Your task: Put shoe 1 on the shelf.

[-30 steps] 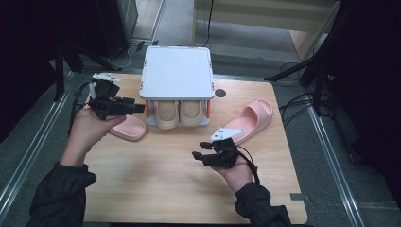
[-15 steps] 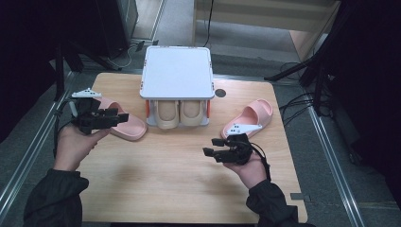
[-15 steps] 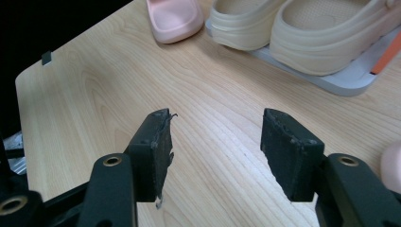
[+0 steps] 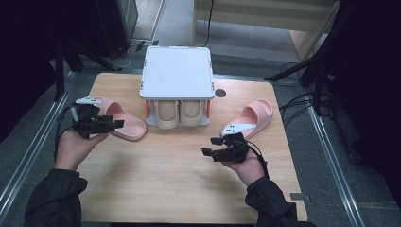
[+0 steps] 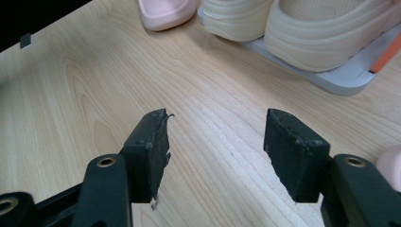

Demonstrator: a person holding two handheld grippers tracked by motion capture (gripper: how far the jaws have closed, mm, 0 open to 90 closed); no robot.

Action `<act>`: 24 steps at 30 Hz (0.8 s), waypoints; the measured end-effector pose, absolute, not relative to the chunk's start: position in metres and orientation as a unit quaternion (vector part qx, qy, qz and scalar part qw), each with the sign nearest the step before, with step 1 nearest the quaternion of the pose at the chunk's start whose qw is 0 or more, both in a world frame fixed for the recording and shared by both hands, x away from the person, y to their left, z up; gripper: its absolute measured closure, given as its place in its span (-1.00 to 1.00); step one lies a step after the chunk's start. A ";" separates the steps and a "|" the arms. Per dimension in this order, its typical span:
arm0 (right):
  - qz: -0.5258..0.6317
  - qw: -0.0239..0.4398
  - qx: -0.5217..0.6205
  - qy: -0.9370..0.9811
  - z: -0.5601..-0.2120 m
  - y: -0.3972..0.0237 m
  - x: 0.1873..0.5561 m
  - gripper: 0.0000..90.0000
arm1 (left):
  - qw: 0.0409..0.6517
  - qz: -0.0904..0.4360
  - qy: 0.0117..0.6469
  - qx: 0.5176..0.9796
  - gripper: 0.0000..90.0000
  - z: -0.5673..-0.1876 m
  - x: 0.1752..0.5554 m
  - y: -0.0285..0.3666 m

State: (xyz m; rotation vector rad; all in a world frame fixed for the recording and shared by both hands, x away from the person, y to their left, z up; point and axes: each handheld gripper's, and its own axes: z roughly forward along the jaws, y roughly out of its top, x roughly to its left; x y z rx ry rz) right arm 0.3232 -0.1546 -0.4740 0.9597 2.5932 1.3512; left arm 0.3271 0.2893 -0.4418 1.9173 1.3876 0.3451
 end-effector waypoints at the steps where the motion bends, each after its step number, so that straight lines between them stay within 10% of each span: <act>1: 0.438 0.032 0.311 0.843 -0.474 -0.154 0.324 -0.09 | 0.364 0.136 0.543 0.745 0.00 -0.444 0.328 0.291; 24: 0.440 0.029 0.320 0.839 -0.476 -0.156 0.325 -0.07 | 0.322 0.144 0.604 0.714 -0.07 -0.476 0.351 0.328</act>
